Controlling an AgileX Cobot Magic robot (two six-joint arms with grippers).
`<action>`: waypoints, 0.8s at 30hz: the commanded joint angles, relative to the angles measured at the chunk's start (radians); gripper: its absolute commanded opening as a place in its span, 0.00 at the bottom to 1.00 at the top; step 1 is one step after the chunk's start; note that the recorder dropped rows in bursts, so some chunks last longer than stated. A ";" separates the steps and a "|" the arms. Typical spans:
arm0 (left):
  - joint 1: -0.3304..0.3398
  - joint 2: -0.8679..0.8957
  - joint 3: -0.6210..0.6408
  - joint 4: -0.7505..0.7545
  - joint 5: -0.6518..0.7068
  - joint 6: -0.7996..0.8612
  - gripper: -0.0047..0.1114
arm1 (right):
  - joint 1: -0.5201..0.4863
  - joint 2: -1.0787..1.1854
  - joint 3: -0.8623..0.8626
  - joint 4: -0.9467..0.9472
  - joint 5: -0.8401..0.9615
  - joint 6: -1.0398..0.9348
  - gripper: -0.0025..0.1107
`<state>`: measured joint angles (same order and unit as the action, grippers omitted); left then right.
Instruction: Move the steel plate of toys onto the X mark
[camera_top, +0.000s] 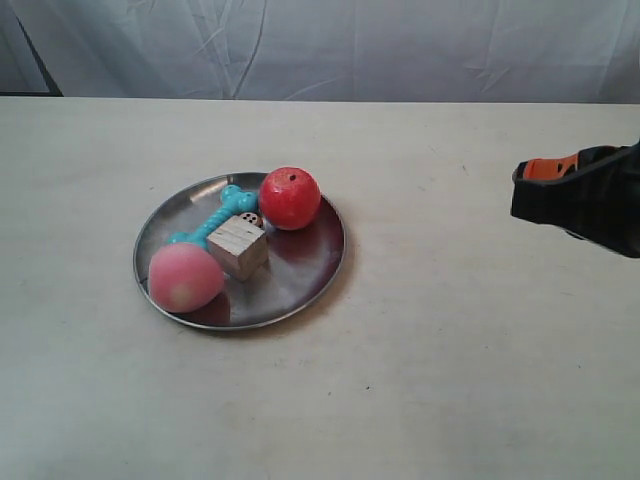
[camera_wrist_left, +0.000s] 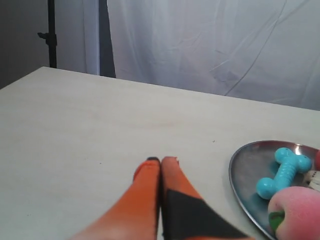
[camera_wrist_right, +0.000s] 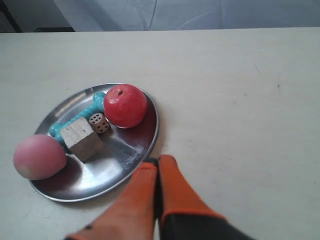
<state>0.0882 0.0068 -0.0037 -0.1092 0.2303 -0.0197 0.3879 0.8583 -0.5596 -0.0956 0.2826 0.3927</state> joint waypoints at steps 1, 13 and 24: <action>0.001 -0.007 0.004 0.019 -0.002 -0.005 0.04 | 0.003 -0.005 0.005 -0.004 -0.022 0.001 0.02; 0.001 -0.007 0.004 0.070 -0.002 -0.003 0.04 | 0.003 -0.005 0.005 -0.004 -0.026 0.001 0.02; 0.001 -0.007 0.004 0.070 -0.019 0.000 0.04 | -0.062 -0.177 0.057 -0.093 -0.024 -0.041 0.02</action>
<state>0.0882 0.0053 -0.0037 -0.0461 0.2303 -0.0197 0.3693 0.7867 -0.5412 -0.1485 0.2677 0.3717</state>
